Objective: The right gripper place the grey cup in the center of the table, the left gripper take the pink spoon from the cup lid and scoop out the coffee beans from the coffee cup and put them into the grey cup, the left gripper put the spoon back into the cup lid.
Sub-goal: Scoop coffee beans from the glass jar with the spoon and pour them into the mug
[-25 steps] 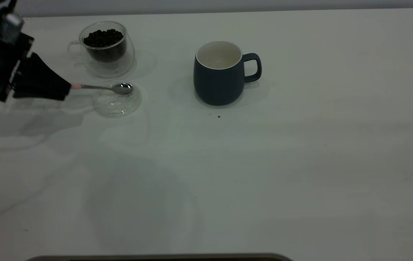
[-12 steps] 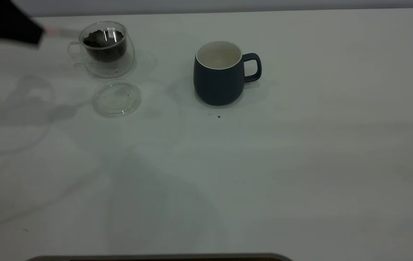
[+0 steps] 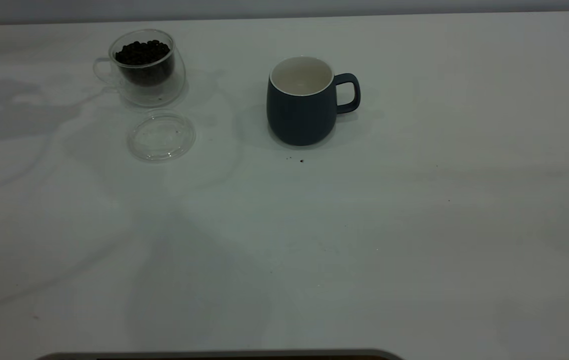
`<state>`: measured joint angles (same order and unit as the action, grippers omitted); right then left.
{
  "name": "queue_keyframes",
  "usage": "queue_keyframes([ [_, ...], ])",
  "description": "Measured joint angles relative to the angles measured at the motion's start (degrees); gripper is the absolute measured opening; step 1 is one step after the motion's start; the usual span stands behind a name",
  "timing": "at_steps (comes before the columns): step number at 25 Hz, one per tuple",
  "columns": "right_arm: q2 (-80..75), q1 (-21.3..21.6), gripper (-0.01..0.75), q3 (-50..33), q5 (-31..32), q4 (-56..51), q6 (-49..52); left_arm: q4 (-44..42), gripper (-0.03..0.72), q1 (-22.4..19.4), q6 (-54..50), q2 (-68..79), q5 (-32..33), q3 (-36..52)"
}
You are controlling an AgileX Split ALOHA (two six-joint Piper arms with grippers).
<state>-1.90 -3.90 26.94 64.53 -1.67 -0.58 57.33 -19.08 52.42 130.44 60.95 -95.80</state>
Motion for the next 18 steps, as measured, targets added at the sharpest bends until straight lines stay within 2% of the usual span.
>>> queue_keyframes([
  [18,0.0,0.0,0.482,0.0,0.0,0.0,0.0,1.95,0.123,0.06,0.0,11.51,-2.72,-0.07],
])
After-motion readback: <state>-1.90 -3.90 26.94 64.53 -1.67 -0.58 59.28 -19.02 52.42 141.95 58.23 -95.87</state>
